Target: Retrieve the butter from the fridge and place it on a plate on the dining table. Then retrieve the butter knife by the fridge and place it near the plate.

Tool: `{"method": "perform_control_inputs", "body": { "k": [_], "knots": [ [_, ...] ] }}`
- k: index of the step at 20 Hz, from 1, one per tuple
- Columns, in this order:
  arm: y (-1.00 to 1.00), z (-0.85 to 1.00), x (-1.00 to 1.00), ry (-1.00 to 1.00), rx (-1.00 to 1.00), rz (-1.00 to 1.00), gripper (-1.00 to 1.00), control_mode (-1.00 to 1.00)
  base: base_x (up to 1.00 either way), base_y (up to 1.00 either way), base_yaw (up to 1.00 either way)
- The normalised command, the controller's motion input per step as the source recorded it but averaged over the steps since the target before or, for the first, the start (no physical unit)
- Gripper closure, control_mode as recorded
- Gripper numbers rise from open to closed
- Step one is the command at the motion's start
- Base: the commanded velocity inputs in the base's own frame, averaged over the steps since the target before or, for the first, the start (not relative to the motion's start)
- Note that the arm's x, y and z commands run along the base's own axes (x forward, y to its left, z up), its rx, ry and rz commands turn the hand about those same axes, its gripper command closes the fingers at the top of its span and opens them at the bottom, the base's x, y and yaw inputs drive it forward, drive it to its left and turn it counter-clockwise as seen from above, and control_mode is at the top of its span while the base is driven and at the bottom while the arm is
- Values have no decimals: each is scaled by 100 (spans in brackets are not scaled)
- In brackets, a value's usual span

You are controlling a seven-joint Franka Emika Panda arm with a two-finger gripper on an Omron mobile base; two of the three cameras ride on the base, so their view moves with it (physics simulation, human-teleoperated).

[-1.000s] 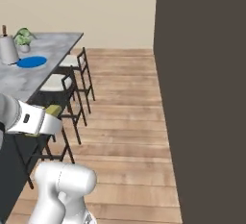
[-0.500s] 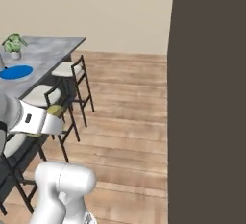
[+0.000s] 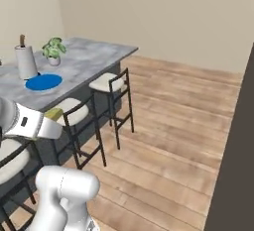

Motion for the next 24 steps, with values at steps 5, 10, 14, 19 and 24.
{"method": "perform_control_inputs", "body": {
  "k": [5,10,14,19,24],
  "knots": [
    [0,0,0,0,0,0,100,100,90,-97,55],
    [0,0,0,0,0,0,100,100,49,-100,59],
    [0,0,0,0,0,0,100,100,29,-93,68],
    [0,0,0,0,0,0,100,100,17,-89,73],
    [0,0,0,0,0,0,100,100,23,-77,70]
  ]
}}
